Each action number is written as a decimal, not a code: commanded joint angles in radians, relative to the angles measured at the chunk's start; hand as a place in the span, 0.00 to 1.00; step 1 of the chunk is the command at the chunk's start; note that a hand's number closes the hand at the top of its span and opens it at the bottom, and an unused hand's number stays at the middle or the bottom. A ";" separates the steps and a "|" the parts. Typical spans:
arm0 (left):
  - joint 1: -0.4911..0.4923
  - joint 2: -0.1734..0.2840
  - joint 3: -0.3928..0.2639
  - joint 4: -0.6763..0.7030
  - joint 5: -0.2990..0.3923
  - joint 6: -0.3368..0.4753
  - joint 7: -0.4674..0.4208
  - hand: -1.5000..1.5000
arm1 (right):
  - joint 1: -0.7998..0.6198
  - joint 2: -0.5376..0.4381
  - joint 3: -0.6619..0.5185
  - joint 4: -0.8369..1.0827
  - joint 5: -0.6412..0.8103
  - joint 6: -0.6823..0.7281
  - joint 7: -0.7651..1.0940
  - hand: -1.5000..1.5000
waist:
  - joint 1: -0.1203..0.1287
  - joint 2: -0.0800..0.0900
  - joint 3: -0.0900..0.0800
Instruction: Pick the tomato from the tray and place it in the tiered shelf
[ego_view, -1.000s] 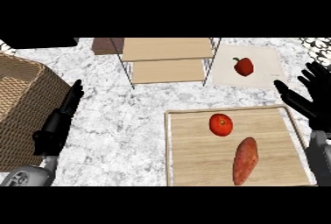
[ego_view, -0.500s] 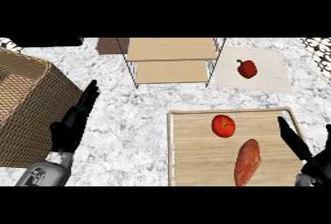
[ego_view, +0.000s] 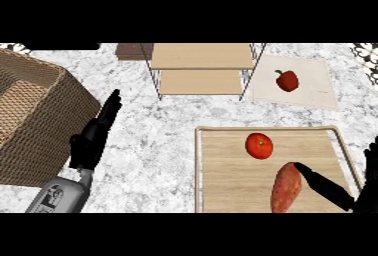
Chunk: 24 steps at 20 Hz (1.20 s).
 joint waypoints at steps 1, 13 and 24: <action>0.005 0.019 0.014 -0.011 0.011 -0.034 0.014 0.50 | -0.013 -0.119 0.066 -0.127 0.142 0.041 0.306 0.00 | 0.015 0.000 -0.001; -0.027 -0.020 -0.002 0.023 -0.022 -0.030 0.005 0.50 | -0.242 -0.367 0.178 -0.297 0.296 0.522 1.042 0.00 | 0.032 0.006 -0.003; 0.027 -0.009 0.013 -0.064 -0.034 -0.026 0.062 0.50 | -0.473 -0.203 0.272 -0.310 0.401 0.692 1.318 0.00 | 0.022 -0.006 0.000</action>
